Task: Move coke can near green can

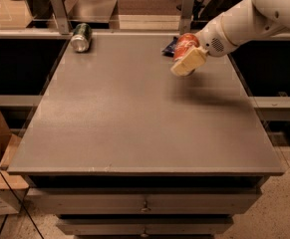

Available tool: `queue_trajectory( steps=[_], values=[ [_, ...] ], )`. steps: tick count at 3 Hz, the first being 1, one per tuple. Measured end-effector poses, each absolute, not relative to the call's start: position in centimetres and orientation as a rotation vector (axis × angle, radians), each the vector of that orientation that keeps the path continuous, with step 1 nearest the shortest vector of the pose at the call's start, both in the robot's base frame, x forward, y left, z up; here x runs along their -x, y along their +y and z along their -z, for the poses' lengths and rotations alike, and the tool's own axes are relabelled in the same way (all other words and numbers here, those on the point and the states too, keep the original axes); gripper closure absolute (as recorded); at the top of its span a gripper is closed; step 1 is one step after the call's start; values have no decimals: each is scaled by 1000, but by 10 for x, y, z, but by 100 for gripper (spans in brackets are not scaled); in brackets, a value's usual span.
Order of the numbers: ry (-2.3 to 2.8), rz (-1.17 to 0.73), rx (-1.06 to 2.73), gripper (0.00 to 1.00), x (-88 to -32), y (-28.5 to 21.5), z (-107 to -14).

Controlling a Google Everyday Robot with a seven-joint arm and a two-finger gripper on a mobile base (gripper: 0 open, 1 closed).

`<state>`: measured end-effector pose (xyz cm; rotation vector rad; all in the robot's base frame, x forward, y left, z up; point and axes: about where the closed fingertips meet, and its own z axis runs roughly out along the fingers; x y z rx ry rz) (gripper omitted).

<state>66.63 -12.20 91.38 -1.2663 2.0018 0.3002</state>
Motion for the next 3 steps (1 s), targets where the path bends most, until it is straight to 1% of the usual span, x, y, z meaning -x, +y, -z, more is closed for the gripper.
queue_trajectory(
  steps=[1,2,3],
  values=[
    [2002,-300,1266,100,-666,-122,-914],
    [1927,-378,1281,100,-681,-86,-912],
    [1813,-442,1328,100,-706,-33,-920]
  ],
)
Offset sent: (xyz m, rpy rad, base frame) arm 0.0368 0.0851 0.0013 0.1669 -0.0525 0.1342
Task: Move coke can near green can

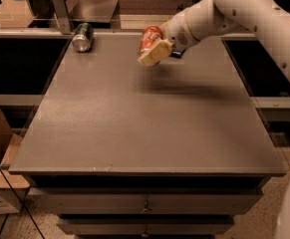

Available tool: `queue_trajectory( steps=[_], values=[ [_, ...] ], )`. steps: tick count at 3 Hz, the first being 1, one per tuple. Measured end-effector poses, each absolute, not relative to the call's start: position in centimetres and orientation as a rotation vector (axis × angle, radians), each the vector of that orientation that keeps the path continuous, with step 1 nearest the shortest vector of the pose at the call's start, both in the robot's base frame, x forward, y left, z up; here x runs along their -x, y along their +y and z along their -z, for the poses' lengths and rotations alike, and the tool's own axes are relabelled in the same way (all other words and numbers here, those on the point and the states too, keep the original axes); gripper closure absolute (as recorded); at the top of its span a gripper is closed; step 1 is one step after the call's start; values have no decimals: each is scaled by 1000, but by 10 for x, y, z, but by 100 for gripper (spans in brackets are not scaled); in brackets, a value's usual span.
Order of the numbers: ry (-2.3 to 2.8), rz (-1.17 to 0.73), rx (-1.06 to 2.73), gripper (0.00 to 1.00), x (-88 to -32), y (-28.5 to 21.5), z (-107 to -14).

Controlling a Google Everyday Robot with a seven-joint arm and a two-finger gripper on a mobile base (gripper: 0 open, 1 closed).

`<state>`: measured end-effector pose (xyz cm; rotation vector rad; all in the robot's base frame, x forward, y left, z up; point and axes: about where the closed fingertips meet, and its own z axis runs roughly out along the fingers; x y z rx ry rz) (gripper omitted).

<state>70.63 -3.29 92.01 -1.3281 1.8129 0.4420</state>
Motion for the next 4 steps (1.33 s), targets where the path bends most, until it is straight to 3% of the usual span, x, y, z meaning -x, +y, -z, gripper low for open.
queue_trajectory(
  steps=[3,4],
  values=[
    [1712,-546,1222,100,-779,114,-897],
    [1755,-542,1148,85,-799,140,-881]
  ],
)
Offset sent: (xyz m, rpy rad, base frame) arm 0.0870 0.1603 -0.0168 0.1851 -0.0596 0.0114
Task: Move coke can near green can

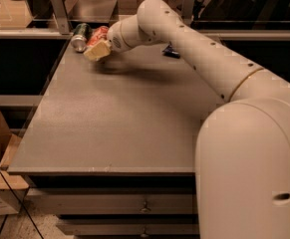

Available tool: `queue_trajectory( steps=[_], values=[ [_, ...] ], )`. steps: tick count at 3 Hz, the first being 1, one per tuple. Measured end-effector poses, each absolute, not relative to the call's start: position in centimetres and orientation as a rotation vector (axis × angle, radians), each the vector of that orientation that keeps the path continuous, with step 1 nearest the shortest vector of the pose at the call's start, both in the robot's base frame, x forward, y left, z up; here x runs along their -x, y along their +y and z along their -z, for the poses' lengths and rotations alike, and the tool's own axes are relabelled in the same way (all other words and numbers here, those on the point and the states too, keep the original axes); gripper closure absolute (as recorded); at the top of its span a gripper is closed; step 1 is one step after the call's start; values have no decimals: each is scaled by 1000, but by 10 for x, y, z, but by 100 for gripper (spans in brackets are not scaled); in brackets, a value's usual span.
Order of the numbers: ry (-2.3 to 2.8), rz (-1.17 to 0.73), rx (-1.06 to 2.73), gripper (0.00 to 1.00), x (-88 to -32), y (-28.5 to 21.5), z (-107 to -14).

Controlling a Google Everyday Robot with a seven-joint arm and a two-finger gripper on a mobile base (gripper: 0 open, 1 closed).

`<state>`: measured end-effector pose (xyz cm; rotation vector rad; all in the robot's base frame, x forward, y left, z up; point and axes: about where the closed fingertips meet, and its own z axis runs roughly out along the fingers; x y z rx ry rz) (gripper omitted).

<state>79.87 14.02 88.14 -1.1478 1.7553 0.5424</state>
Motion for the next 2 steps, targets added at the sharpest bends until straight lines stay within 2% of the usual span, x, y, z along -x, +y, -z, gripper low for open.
queue_trajectory(
  steps=[2],
  values=[
    [1838,-543,1069,39,-819,159,-859]
  ],
)
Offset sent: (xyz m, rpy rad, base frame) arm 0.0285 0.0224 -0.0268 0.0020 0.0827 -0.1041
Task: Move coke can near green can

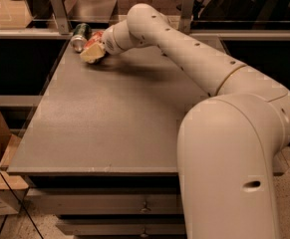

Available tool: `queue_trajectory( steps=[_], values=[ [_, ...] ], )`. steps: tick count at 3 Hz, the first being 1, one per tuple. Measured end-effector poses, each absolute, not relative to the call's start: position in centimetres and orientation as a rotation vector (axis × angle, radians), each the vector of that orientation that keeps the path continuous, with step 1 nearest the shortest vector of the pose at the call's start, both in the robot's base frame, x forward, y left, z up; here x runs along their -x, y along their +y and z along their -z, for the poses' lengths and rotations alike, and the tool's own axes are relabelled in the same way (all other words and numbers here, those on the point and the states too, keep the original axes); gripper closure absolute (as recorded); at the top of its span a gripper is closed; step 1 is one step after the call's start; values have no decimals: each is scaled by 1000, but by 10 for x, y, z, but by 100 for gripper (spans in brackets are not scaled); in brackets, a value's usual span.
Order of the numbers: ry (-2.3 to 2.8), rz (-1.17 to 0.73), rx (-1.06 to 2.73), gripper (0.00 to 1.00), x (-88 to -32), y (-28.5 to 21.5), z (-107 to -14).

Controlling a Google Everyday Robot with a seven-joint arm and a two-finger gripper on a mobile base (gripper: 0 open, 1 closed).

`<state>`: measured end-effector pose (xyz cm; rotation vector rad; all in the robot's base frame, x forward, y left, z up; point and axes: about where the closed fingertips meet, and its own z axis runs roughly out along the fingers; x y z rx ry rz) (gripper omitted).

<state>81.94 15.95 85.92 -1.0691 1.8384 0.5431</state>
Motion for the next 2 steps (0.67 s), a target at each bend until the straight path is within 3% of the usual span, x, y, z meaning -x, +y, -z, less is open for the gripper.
queue_trajectory(
  steps=[1,2],
  values=[
    [1850,-552,1065,15,-821,165,-855],
    [1851,-555,1069,0,-821,168,-853]
  ],
)
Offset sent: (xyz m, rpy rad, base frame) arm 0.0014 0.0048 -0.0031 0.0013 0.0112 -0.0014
